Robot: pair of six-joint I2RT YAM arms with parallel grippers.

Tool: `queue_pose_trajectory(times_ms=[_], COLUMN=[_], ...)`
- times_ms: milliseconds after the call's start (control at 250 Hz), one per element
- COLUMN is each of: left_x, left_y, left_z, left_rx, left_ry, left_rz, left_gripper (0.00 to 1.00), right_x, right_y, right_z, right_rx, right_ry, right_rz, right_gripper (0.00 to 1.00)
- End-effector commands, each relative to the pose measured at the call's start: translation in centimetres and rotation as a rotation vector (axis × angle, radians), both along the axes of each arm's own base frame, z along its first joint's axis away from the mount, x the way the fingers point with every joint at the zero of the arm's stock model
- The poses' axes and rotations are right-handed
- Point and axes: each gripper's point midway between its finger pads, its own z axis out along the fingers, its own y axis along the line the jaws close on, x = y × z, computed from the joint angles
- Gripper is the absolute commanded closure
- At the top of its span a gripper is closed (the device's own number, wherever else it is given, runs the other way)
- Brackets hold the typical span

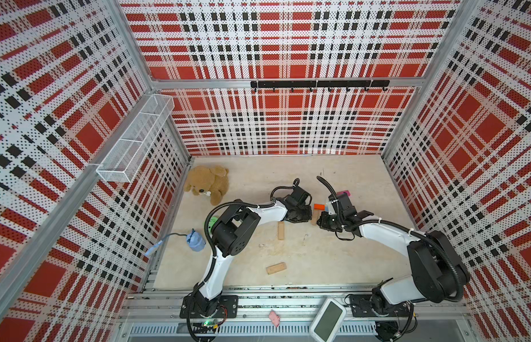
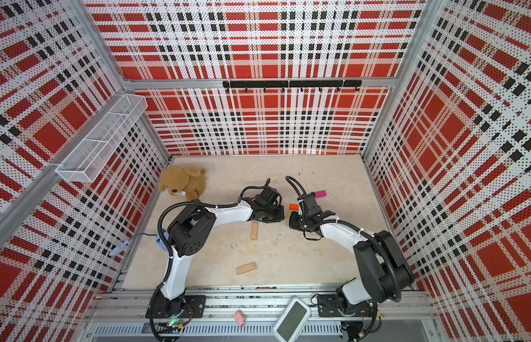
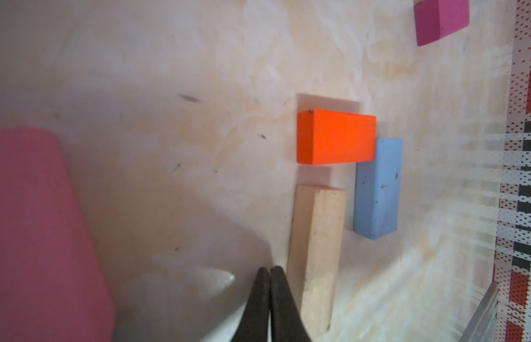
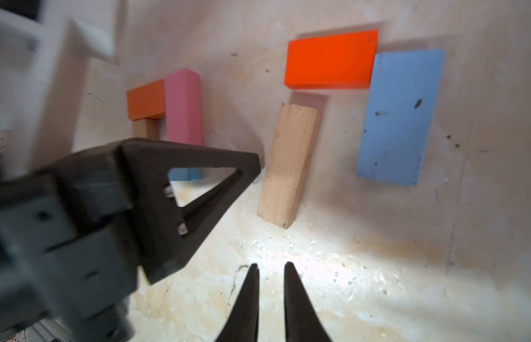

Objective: Assemble the letter p with building blocks
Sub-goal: Assemble the building block at the center of the board.

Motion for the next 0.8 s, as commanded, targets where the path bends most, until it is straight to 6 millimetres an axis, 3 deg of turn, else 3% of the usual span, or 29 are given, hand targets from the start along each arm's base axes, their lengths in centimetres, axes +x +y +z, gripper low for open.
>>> queue_pose_trajectory(times_ms=[0, 212, 684, 796], left_x=[-0.8, -1.4, -1.9, -1.6], left_y=[0.5, 0.1, -0.9, -0.3], left_z=[0.6, 1.0, 0.8, 0.8], left_rx=[0.019, 0.013, 0.014, 0.031], left_ry=[-0.009, -0.011, -0.012, -0.021], left_rz=[-0.01, -0.027, -0.044, -0.025], left_gripper=[0.92, 0.92, 0.92, 0.92], right_x=[-0.4, -0.2, -0.3, -0.3], right_y=[-0.8, -2.1, -2.4, -2.5], right_z=[0.1, 0.9, 1.6, 1.7], right_rx=[-0.036, -0.058, -0.065, -0.07], right_ry=[-0.018, -0.042, -0.065, -0.069], right_rz=[-0.003, -0.032, -0.032, -0.033], right_gripper=[0.81, 0.79, 0.76, 0.76])
